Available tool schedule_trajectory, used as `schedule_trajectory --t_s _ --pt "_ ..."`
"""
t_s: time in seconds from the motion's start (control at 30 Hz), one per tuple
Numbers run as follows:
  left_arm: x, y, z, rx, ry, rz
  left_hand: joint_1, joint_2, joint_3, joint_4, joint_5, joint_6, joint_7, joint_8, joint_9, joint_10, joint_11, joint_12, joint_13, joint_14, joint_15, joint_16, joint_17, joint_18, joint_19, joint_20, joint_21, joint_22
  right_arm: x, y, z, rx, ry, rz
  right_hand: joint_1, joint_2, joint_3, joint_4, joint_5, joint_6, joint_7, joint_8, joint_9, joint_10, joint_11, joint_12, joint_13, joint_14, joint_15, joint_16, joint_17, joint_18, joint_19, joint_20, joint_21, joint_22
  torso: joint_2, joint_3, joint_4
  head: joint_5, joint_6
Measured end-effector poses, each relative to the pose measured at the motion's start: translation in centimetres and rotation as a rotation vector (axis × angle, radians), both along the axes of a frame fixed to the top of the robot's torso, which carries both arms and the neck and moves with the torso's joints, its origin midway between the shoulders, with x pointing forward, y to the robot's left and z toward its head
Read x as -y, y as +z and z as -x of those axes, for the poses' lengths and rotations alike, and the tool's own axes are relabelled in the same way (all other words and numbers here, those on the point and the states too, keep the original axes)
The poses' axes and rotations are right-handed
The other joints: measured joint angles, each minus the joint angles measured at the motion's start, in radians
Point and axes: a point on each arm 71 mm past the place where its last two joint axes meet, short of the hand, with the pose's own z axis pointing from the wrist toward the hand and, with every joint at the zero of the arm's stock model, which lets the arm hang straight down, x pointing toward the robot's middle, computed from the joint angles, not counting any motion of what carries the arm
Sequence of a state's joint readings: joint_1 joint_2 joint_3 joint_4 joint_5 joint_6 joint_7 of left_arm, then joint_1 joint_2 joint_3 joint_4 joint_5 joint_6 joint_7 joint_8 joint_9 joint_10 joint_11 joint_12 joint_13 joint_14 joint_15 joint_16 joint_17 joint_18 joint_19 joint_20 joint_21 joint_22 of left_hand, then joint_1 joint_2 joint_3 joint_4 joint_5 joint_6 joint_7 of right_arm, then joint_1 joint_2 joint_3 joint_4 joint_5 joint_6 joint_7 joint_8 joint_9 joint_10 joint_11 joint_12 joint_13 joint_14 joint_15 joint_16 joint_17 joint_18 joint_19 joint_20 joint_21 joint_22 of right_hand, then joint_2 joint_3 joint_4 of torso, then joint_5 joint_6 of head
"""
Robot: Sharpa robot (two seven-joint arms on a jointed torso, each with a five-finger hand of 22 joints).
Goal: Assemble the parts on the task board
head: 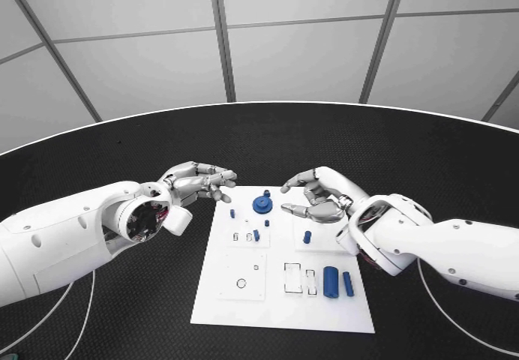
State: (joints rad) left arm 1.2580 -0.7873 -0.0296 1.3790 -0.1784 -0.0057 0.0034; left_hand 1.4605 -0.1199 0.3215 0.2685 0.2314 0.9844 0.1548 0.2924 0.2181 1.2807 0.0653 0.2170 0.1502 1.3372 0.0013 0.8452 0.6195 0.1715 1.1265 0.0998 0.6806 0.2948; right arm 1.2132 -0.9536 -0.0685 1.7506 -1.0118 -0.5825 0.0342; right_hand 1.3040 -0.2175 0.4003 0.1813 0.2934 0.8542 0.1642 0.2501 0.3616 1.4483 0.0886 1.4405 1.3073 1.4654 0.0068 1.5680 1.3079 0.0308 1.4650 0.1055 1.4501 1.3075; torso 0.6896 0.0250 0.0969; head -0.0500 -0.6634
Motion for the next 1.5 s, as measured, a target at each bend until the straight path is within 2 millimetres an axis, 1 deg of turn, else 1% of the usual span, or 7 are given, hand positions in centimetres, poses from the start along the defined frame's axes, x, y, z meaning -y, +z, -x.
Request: schedule_trajectory --t_s 0.1,0.2,0.23,0.4,0.5,0.93,1.5 --pt "0.2 -0.6 0.3 -0.020 -0.073 -0.136 -0.047 -0.016 -0.003 0.005 0.000 -0.041 -0.010 0.043 0.055 -0.023 -0.006 0.113 0.114 0.062 -0.012 0.351 0.383 0.000 0.026 -0.012 0.151 0.093 2.2 0.2 0.1 -0.016 -0.054 -0.009 0.000 0.000 0.000 0.000 0.004 0.004 0.004 0.005 0.000 0.001 -0.001 0.000 0.000 0.000 0.000 0.000 0.000 0.000 0.000 0.000 0.000 0.000 -0.014 0.0038 -0.0040 0.005 -0.010" --pt "0.5 -1.1 0.4 -0.027 -0.122 -0.251 -0.091 -0.012 -0.011 0.013 0.000 -0.078 -0.012 0.092 0.106 -0.081 -0.006 0.254 0.236 0.090 -0.010 0.489 0.544 0.000 -0.001 -0.015 0.243 0.153 3.8 0.3 0.2 -0.018 -0.091 -0.006 0.000 0.000 -0.003 0.003 0.005 0.007 0.000 0.005 0.000 0.004 -0.004 0.000 0.000 0.000 0.000 0.000 0.000 0.000 0.000 0.000 0.000 0.000 -0.023 0.0068 -0.0072 0.006 -0.015" --pt "0.6 -1.3 0.5 -0.028 -0.136 -0.297 -0.125 -0.005 -0.017 0.016 0.000 -0.085 -0.019 0.122 0.134 -0.099 -0.014 0.339 0.304 0.114 -0.013 0.547 0.624 0.000 0.028 -0.017 0.327 0.250 4.3 0.3 0.2 -0.019 -0.104 -0.004 0.000 0.000 -0.003 0.003 0.008 0.007 0.000 0.005 0.000 0.004 -0.004 0.000 0.000 0.000 0.000 0.000 0.000 0.000 0.000 0.000 0.000 0.000 -0.027 0.0079 -0.0082 0.006 -0.017" --pt "0.9 -2.1 0.2 -0.048 -0.157 -0.521 -0.313 0.022 -0.073 0.024 -0.015 -0.139 -0.045 0.302 0.284 -0.169 -0.030 0.700 0.590 0.130 -0.026 0.613 0.689 -0.017 0.061 -0.029 0.511 0.468 5.9 0.4 0.2 -0.023 -0.144 0.005 0.000 0.000 -0.004 0.009 0.011 0.010 -0.003 0.007 0.000 0.004 -0.004 0.000 0.000 0.000 0.000 0.000 0.000 0.000 0.000 0.000 0.000 0.000 -0.042 0.0123 -0.0119 0.006 -0.027" --pt "1.3 -2.1 -0.2 -0.062 -0.161 -0.609 -0.325 0.015 -0.095 0.025 -0.029 -0.154 -0.057 0.356 0.327 -0.131 -0.037 0.813 0.698 0.129 -0.033 0.631 0.689 -0.017 0.088 -0.038 0.549 0.529 6.3 0.3 0.1 -0.026 -0.156 0.007 0.000 0.000 -0.007 0.012 0.010 0.011 -0.003 0.009 0.000 0.004 -0.004 0.000 0.000 0.000 0.000 0.000 0.000 0.000 0.000 0.000 0.000 0.000 -0.048 0.0140 -0.0119 0.005 -0.033" --pt "4.9 -2.4 -1.0 -0.102 -0.204 -0.796 -0.338 0.011 -0.134 0.027 -0.070 -0.164 -0.060 0.414 0.380 -0.081 -0.051 0.916 0.803 0.129 -0.041 0.664 0.689 -0.047 0.149 -0.050 0.615 0.649 7.0 0.1 -0.3 -0.046 -0.204 0.017 -0.007 -0.007 -0.012 0.018 0.022 0.014 -0.007 0.009 0.000 0.008 -0.008 0.000 0.001 0.000 0.000 -0.006 0.000 0.000 0.000 0.000 -0.004 0.000 -0.054 0.0163 -0.0097 0.009 -0.045" --pt "8.5 -3.2 -1.8 -0.136 -0.271 -0.877 -0.356 0.018 -0.151 0.025 -0.093 -0.168 -0.064 0.424 0.391 -0.073 -0.053 0.933 0.822 0.130 -0.048 0.664 0.688 -0.047 0.165 -0.052 0.635 0.687 7.0 -0.1 -0.5 -0.059 -0.216 0.022 -0.007 -0.007 -0.012 0.018 0.028 0.014 -0.007 0.009 -0.001 0.008 -0.008 0.000 0.001 0.003 -0.003 -0.006 0.000 0.000 0.000 0.000 -0.004 0.000 -0.039 0.0188 -0.0092 0.010 -0.047"
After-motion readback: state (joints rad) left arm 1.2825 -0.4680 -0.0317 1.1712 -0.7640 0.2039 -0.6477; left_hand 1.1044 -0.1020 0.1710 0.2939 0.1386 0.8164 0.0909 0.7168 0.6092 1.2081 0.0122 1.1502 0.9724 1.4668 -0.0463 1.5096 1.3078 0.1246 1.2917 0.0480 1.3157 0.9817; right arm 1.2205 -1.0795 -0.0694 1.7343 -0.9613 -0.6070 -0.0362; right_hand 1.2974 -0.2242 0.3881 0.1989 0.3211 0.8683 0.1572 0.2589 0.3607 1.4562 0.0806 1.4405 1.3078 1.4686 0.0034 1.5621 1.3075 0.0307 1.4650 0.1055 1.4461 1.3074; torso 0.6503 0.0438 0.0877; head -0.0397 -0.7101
